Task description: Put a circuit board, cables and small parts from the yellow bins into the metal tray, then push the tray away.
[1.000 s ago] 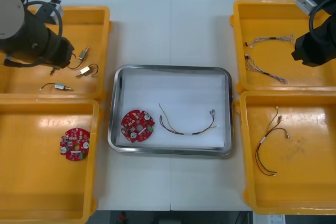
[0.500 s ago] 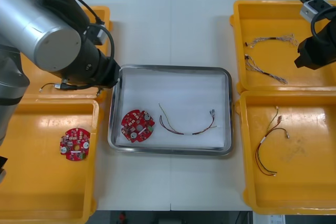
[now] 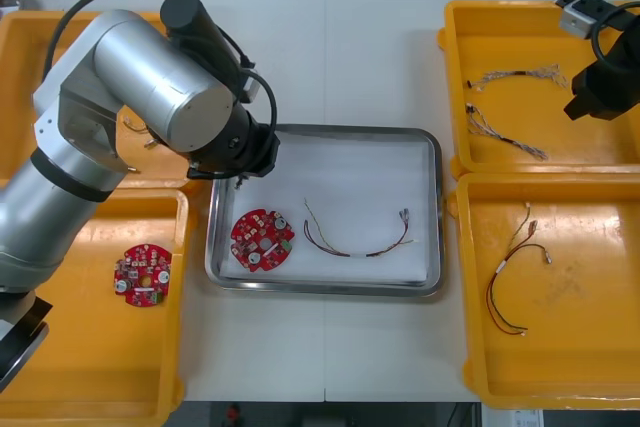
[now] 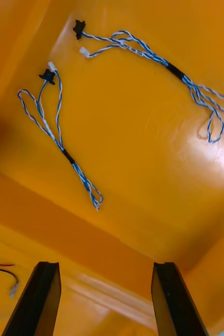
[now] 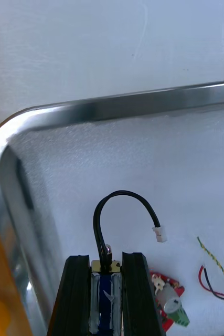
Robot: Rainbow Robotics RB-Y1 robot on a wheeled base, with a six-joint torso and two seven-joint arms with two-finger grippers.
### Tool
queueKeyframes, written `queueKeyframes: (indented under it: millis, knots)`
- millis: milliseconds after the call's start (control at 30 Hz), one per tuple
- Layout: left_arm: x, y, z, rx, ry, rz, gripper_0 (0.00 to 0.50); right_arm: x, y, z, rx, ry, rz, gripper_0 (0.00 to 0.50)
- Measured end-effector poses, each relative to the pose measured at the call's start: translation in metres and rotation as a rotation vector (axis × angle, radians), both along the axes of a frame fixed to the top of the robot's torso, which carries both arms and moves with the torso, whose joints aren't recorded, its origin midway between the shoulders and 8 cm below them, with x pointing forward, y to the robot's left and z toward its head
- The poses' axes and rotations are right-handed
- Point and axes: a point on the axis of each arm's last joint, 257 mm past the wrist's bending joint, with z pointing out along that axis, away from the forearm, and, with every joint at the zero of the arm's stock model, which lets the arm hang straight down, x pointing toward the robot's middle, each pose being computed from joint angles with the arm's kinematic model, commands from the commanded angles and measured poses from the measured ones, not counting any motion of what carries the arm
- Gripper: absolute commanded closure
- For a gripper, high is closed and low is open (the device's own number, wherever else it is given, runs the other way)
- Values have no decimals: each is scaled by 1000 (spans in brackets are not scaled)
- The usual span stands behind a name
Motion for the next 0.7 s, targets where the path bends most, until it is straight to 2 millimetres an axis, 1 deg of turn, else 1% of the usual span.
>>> queueKeyframes:
  millis: [67,167,333,467,533,600,633,700]
  knots:
    - [4,-4,-4,-4,-6,-2,498,7,0,-3,-31,-10,43,0]
    - [10,-7,-11,-8,-19,-4,499,16,0,-10,-55,-24,54,0]
    - [16,-5,-22,11,-26,-1,500,24,-2,-27,-74,-15,94,0]
    - [16,-4,-27,15,-21,2,497,32,2,-34,-95,-28,140,0]
    - [17,-4,-27,16,-22,2,482,36,5,-37,-104,-35,151,0]
    - [17,-4,-27,16,-22,2,236,38,8,-40,-117,-37,161,0]
    - [17,-4,-27,16,-22,3,103,39,9,-42,-124,-38,164,0]
    - [17,-4,-27,17,-23,3,0,40,11,-45,-126,-38,167,0]
